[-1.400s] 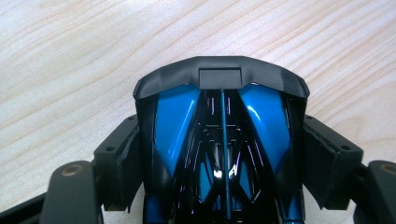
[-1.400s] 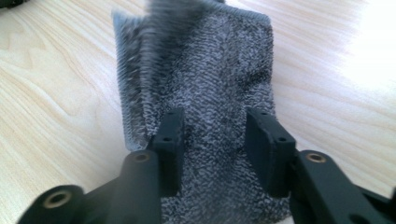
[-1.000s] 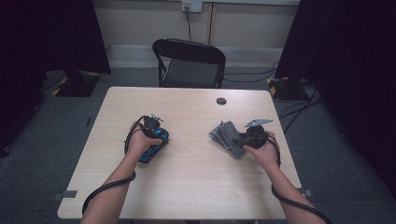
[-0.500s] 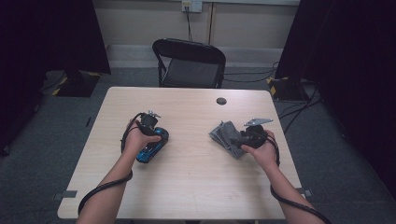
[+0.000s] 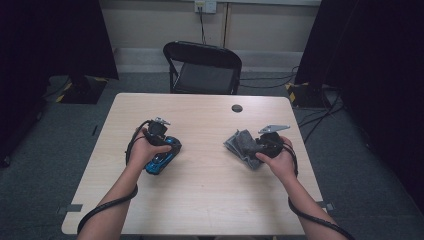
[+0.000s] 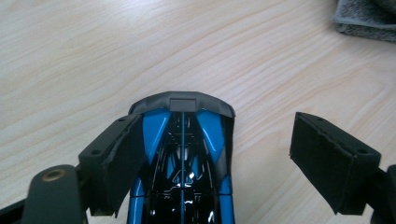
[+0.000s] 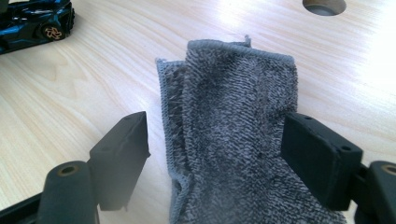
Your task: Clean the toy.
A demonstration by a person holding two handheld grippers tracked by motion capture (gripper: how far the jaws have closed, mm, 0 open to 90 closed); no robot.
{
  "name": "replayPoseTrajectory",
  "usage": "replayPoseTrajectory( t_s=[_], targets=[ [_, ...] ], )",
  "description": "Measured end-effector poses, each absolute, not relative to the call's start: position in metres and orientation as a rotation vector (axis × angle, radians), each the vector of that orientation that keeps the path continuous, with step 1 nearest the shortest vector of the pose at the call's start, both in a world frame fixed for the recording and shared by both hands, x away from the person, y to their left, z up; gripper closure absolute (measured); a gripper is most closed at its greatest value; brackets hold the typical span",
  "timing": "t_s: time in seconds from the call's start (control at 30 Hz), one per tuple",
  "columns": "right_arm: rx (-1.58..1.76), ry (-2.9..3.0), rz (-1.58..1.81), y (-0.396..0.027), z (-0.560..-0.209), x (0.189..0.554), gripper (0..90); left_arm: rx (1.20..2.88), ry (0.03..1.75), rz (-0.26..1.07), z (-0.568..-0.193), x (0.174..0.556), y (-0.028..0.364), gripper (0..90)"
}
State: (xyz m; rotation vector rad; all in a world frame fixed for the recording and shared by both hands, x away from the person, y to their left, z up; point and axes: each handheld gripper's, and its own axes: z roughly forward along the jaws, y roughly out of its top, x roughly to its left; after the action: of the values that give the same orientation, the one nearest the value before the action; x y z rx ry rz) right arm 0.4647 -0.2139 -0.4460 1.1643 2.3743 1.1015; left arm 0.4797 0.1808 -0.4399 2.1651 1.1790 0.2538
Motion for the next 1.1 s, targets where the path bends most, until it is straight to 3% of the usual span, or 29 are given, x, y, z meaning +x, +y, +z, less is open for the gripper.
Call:
replayPoseTrajectory(
  t_s=[1.1],
  targets=[
    [1.06, 2.459, 1.093, -0.193, -0.442, 0.454, 17.5, 2.15, 1.021, 0.194, -0.432, 0.447, 0.166, 16.1]
  ],
)
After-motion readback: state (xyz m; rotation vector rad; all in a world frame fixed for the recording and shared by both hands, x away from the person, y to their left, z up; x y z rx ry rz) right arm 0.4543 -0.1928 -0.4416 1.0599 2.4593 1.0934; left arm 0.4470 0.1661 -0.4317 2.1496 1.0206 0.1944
